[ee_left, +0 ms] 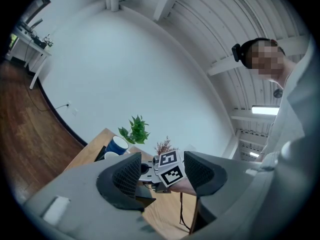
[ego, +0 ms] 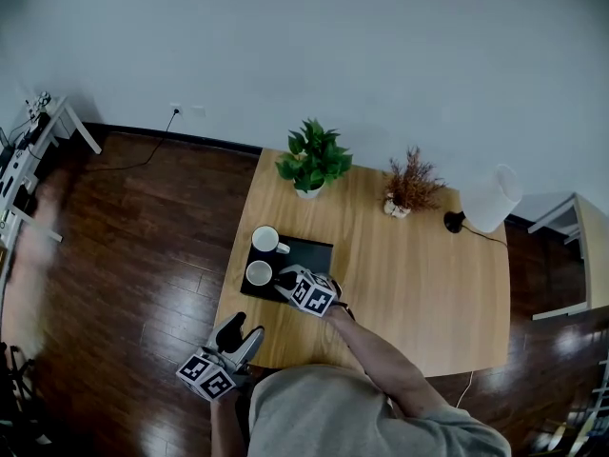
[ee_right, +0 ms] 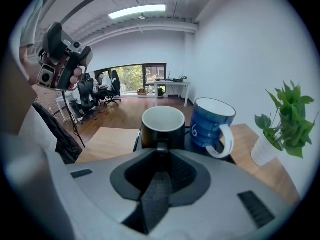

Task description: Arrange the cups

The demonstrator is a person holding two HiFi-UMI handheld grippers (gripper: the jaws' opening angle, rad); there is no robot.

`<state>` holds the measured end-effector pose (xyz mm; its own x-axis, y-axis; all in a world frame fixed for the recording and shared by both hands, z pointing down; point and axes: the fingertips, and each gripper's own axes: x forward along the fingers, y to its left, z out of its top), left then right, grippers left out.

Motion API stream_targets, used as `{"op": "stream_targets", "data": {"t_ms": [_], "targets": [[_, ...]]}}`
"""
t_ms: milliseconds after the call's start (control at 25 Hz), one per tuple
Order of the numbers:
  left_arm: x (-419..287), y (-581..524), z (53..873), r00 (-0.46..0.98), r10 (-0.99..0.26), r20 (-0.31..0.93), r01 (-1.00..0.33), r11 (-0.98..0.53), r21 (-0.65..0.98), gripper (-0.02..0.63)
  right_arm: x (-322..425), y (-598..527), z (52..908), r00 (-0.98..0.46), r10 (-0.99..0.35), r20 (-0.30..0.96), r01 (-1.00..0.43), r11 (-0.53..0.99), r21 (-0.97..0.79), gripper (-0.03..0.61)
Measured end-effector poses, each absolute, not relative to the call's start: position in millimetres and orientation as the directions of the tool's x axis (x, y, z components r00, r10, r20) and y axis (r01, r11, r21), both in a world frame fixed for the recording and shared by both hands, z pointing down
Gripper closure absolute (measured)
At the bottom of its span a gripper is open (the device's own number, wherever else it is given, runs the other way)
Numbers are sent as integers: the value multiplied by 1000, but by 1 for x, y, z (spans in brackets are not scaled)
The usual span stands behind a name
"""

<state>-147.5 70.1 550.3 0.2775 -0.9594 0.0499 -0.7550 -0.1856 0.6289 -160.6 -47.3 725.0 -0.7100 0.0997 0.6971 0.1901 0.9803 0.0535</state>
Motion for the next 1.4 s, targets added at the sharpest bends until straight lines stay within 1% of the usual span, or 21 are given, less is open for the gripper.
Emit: {"op": "stream_targets", "data": {"t_ms": [200,240,440,520,560,640,680,760,840,960,1080,1240,1400], "targets": [[-143,63,548,303,-952,50,-754,-208,623,359,-161,-50,727,-706,95,701,173,984,40,511],[-141,62,547,309,-950,50,-754,-213,622,359,-160,-52,728,-706,83,704,163,986,47,467],[-133,53,544,331,-943,46,-762,-238,602,359,-129,-53,723,-717,37,697,90,995,40,453],[-128,49,541,345,-938,42,-762,-254,596,357,-103,-54,708,-774,25,633,22,1000,-13,457],[-124,48,540,356,-934,37,-758,-265,596,348,-88,-55,698,-819,18,574,-19,998,-58,457],[-116,44,539,381,-924,30,-747,-289,599,327,-51,-62,670,-911,-22,411,-102,980,-173,466],[-112,43,539,392,-919,30,-742,-297,601,325,-29,-68,654,-943,-66,325,-146,962,-229,500],[-106,39,538,410,-911,32,-734,-309,604,325,23,-85,623,-963,-194,189,-247,915,-318,501],[-102,35,536,424,-905,32,-728,-320,606,325,77,-103,598,-936,-336,110,-352,858,-375,502],[-98,29,531,441,-897,21,-719,-339,607,325,146,-123,571,-869,-493,49,-469,787,-402,502],[-92,23,523,457,-889,-2,-711,-367,601,325,183,-126,550,-823,-568,21,-536,763,-360,505],[-86,16,512,463,-886,-30,-714,-393,580,325,191,-121,539,-807,-591,-5,-555,761,-335,505],[-79,14,509,471,-882,-23,-736,-407,541,327,171,-113,544,-828,-560,10,-534,783,-320,505]]}}
